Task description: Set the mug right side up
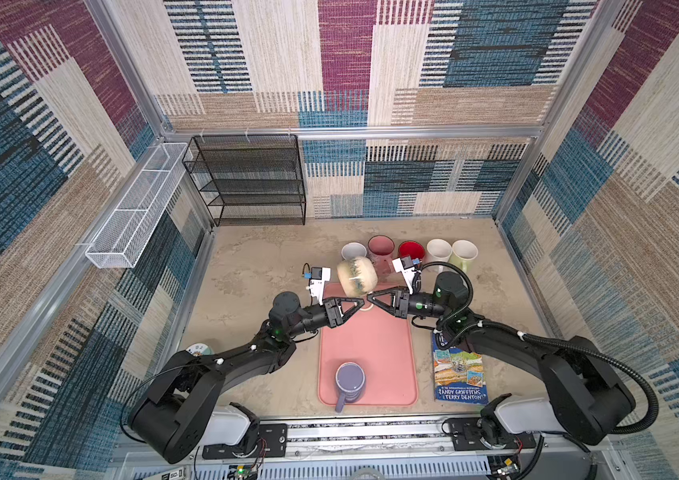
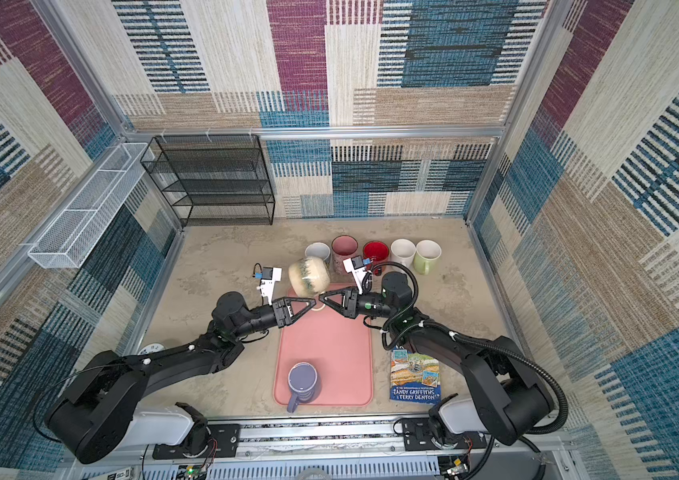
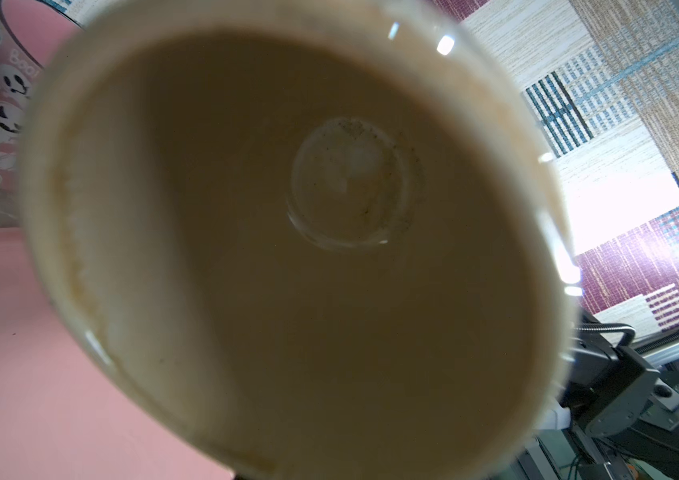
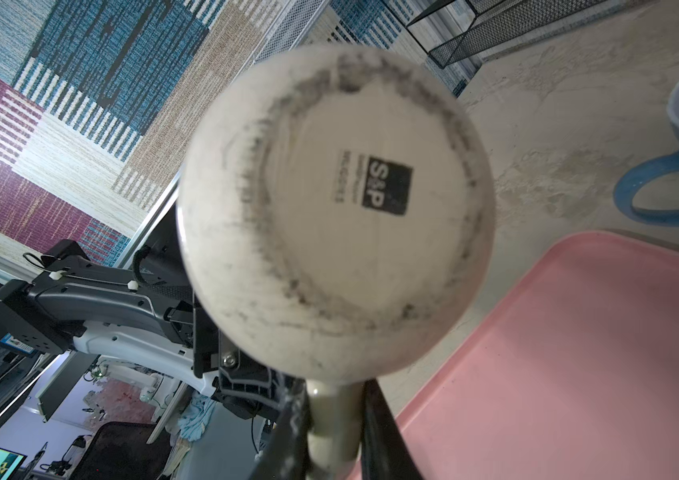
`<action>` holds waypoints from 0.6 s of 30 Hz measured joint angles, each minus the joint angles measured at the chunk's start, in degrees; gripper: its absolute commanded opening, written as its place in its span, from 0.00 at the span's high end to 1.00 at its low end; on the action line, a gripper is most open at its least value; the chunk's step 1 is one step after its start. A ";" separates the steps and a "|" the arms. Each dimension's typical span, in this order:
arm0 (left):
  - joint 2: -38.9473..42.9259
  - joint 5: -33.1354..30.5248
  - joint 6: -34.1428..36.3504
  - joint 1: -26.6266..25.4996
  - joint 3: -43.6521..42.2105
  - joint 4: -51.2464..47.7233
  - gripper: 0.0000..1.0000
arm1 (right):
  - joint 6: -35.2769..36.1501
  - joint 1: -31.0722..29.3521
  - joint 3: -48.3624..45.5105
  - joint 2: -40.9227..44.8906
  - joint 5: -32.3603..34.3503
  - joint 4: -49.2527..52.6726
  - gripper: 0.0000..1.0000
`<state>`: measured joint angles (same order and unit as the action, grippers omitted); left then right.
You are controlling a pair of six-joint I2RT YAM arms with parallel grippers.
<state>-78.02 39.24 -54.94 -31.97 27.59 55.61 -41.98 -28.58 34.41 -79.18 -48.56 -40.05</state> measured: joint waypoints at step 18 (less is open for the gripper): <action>-2.23 0.35 -0.44 -0.66 0.83 2.12 0.97 | -1.66 -0.20 -1.79 -0.33 -0.26 -4.24 1.00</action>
<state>-80.25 39.59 -55.37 -32.62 28.42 57.74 -43.64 -28.77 32.62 -79.50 -48.82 -44.29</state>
